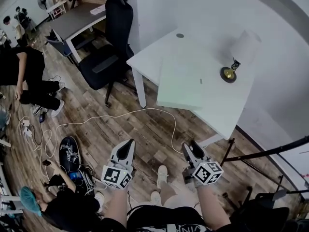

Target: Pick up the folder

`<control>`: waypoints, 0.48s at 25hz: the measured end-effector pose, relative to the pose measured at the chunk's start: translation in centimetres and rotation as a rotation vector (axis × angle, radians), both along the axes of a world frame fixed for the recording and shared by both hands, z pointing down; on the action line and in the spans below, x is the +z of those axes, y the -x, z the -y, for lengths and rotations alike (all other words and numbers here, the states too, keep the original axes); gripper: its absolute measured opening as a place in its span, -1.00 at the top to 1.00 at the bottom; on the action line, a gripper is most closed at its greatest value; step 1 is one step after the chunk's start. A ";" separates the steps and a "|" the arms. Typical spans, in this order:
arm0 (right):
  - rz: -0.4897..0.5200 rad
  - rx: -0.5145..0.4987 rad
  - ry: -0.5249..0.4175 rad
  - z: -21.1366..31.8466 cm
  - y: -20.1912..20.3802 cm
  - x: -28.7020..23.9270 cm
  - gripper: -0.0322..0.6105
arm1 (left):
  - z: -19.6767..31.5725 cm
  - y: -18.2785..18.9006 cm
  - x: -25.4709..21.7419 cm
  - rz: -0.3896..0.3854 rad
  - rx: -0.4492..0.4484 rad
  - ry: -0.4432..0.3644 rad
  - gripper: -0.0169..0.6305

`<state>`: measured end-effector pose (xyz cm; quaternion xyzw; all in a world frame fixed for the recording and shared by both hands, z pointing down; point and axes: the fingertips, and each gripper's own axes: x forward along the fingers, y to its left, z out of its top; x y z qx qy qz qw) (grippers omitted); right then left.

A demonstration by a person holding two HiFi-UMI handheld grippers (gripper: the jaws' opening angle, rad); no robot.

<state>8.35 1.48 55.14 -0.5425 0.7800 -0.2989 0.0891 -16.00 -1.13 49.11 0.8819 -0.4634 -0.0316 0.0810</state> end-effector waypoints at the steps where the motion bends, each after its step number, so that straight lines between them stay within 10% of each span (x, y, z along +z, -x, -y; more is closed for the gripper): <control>1: 0.013 0.002 0.006 0.8 0.0 0.1 0.26 | 0.7 -0.2 0.0 -0.001 0.000 0.004 0.91; 12: 0.158 0.016 0.076 8.9 -0.5 2.0 0.16 | 8.3 -2.0 0.8 -0.016 -0.012 0.012 0.91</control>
